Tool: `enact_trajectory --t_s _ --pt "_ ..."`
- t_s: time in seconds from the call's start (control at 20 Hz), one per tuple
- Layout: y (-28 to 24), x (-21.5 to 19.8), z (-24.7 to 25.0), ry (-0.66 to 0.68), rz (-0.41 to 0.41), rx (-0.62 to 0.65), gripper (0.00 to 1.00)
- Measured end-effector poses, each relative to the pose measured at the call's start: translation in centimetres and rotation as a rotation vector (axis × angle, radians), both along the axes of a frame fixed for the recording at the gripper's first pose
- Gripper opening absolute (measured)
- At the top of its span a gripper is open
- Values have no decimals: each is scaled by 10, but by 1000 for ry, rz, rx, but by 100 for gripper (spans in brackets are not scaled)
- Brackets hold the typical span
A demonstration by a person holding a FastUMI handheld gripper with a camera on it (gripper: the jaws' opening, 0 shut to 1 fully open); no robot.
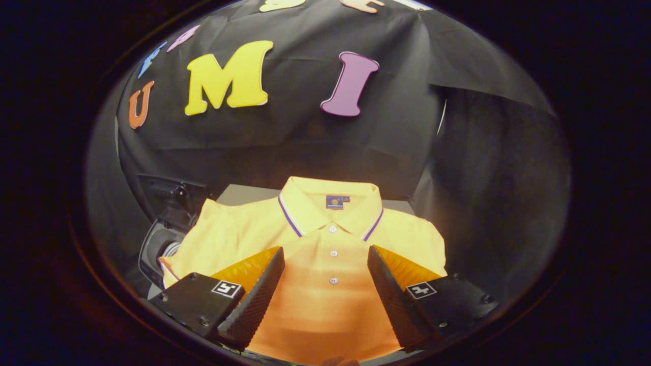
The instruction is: Put the clothes into the washing machine and then close the washing machine lid.
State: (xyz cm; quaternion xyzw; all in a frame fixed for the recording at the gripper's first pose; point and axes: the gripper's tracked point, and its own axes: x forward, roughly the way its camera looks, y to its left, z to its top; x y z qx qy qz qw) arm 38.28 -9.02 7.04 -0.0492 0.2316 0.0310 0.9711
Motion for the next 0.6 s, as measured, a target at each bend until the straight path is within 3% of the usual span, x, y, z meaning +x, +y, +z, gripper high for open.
enact_trajectory --t_s 0.35,0.6 --pt "-5 7 -28 109 -29 107 100" --pt "-3 6 -32 197 -25 91 100"
